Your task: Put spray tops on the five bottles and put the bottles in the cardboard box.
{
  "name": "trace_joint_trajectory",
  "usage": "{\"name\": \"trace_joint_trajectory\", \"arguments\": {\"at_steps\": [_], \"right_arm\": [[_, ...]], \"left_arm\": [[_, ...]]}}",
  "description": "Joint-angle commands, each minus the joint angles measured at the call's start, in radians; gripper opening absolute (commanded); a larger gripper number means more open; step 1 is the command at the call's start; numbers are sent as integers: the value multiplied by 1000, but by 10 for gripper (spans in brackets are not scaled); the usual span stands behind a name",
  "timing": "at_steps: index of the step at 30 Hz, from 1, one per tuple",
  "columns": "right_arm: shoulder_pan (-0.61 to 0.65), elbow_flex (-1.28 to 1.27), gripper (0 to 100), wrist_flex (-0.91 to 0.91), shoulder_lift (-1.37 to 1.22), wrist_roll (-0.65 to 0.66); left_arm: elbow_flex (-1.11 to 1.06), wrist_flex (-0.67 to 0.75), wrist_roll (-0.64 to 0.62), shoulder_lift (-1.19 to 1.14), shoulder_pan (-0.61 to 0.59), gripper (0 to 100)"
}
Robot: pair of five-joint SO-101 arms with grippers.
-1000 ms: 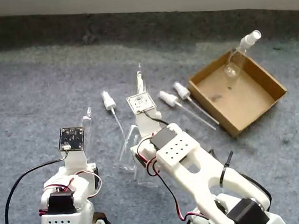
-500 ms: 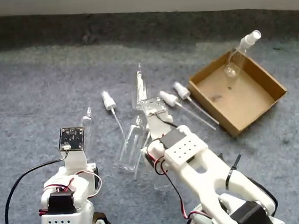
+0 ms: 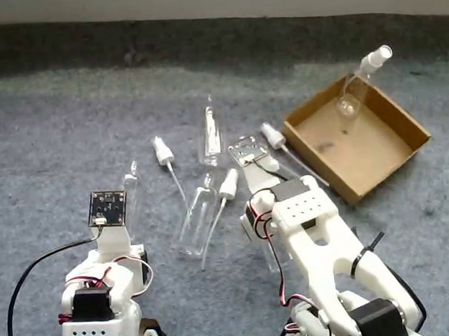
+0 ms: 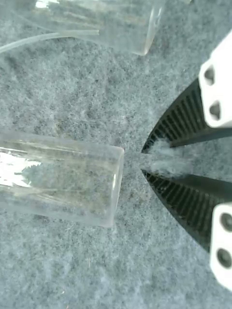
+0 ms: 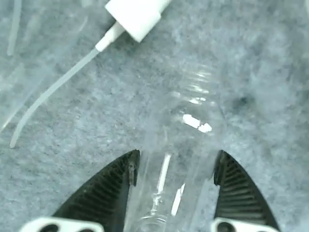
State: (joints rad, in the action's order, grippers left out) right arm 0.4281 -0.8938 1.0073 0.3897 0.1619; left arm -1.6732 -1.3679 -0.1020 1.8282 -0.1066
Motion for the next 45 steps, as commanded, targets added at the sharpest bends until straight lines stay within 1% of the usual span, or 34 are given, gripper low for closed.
{"name": "trace_joint_trajectory", "arguments": {"at_steps": [1, 5, 45], "right_arm": [[-56, -4, 206, -133, 7, 28], [-93, -24, 208, -160, 16, 28], [-91, -25, 208, -160, 7, 31]], "left_arm": [[-22, 15, 2, 1, -7, 5], [-22, 15, 2, 1, -7, 5], [-22, 15, 2, 1, -7, 5]]}}
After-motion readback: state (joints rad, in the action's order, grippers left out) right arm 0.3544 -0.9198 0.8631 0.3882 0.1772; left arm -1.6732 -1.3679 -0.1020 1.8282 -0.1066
